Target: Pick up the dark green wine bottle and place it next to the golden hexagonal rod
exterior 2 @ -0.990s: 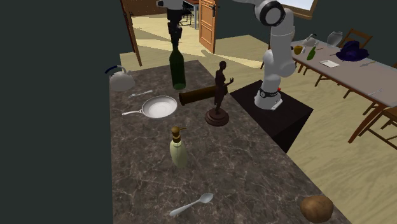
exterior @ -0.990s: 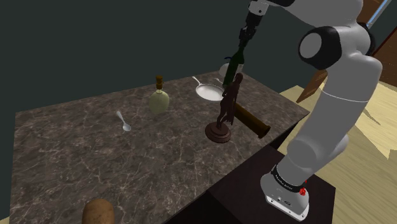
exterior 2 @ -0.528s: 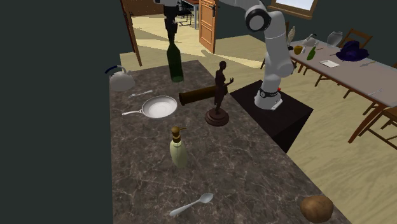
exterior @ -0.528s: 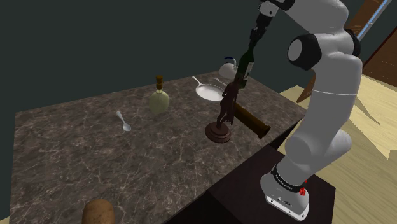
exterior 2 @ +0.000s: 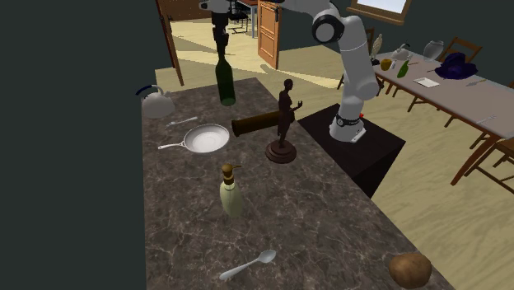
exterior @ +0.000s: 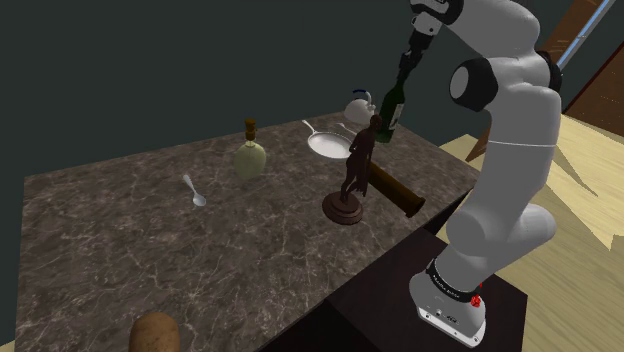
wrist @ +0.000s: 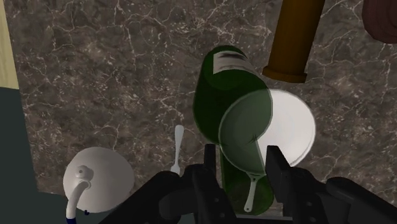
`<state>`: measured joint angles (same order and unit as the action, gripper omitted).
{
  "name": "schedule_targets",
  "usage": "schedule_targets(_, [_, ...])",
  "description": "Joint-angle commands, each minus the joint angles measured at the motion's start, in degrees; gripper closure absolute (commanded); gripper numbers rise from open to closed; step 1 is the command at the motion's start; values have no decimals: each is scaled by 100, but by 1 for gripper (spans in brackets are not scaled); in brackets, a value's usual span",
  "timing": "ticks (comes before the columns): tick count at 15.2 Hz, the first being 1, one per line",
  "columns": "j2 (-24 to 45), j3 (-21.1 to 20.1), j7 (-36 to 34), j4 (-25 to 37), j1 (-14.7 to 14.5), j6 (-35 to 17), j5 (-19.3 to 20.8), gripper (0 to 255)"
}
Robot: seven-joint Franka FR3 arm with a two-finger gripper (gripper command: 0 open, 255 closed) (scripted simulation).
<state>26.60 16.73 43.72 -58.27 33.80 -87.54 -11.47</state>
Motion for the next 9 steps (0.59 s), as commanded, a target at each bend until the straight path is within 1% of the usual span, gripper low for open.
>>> schedule_targets(1, [-94,6,23,-298,-39,-210,23,255])
schedule_targets(9, [-335,11,75,-1299,-165,-969,83,255])
